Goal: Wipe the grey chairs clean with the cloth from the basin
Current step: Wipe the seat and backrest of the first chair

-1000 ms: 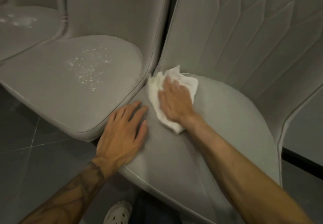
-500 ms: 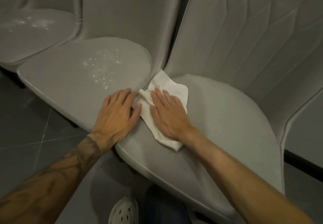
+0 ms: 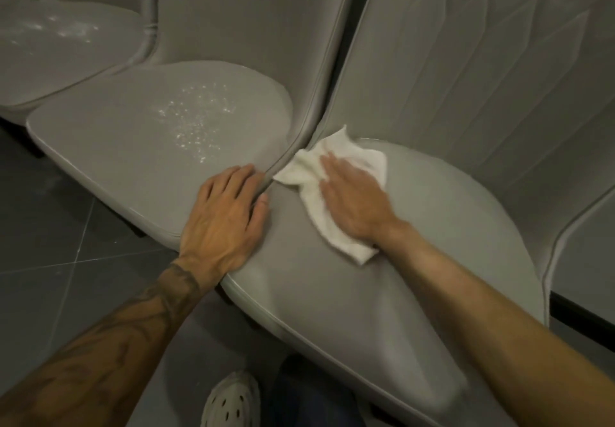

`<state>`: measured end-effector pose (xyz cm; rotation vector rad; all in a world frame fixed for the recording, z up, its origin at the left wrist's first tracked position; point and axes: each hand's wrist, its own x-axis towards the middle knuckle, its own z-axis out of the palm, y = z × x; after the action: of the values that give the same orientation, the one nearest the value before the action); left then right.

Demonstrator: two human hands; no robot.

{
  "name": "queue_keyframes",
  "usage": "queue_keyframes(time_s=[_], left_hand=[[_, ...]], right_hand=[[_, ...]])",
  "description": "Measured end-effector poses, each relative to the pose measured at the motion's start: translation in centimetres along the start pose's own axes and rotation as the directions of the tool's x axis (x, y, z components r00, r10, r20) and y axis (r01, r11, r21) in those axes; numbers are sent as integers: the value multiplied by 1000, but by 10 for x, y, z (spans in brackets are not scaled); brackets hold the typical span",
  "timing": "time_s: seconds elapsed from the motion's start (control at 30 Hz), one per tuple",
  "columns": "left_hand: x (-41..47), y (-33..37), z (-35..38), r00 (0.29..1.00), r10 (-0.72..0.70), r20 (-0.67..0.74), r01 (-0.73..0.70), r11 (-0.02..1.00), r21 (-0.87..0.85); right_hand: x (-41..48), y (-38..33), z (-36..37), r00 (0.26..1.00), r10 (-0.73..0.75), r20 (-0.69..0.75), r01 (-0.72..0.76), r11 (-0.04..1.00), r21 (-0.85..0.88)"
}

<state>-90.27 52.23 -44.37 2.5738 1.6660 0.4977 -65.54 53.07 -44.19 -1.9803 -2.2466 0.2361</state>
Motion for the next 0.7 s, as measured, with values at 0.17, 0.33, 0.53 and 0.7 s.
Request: queue_keyframes(time_s=[0.17,0.33,0.53,0.7], left_hand=[[1,1,2,1000,-13,-12,12,1000,-18],[-3,0,-2,997,-73,-3,71,969,-237],[-1,-5,-6,993,-115,25,115,902,-416],[1,-14,-9,986,-143,88,168,824,-541]], right_hand=[[10,-8,-3,978,210,-17,-210,978,-10],[-74,-74,20,980,-196,23,193,977,91],[-49,-75,8,998,57,35,-61,991,117],[-92,-150,36,940,-335,-67,340,936,90]])
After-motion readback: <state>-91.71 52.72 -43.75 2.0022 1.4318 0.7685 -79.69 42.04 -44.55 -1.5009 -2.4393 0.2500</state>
